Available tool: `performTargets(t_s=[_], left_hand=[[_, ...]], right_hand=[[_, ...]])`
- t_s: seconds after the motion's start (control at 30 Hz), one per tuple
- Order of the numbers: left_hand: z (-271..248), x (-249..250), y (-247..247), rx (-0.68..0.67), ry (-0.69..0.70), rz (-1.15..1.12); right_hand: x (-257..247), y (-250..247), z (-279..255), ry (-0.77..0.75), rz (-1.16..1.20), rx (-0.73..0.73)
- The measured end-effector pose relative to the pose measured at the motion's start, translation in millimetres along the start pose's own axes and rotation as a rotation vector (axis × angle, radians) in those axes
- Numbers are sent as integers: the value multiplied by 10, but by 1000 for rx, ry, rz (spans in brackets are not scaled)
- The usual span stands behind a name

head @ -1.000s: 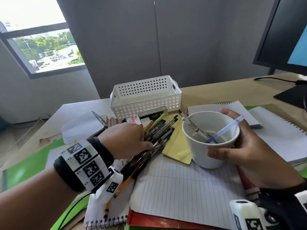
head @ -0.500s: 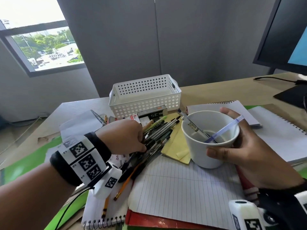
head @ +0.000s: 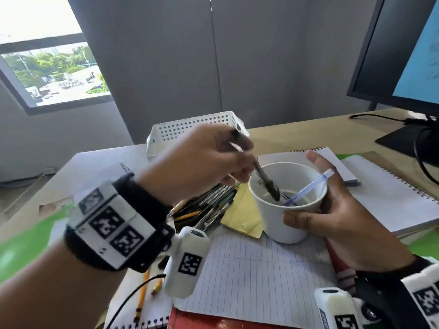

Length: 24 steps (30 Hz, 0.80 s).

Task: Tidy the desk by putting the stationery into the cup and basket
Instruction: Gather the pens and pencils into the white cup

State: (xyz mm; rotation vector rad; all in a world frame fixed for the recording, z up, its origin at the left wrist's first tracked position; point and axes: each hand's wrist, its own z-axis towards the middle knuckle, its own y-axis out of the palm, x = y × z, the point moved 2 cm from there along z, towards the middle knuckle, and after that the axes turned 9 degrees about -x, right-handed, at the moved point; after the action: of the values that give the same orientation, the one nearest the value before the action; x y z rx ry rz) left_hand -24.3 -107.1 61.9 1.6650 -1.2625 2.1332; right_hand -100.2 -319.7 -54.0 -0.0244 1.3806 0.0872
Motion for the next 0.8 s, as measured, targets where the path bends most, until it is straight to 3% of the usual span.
performTargets(t_s=[0.07,0.2,0.37,0.5,0.7,0.8], left_hand=[[43,-149,40,-9,-62,85],[-52,-334,-193,112,-142,294],[-199,-673,-189,-146,-364,786],[-191,-839,61,-271,-435,988],[-96,-838,42,-286,-404,974],[-85,-646,-163,-154,-359,620]], right_hand=[[-7,0,-3,-8,-19,0],[-2,-3,-4,-11,-23,1],[28,-20,13,2,-12,-21],[-1,-2,10,0,20,-8],[-14,8,5,-3,14,7],[-19,7,-2,-5,13,4]])
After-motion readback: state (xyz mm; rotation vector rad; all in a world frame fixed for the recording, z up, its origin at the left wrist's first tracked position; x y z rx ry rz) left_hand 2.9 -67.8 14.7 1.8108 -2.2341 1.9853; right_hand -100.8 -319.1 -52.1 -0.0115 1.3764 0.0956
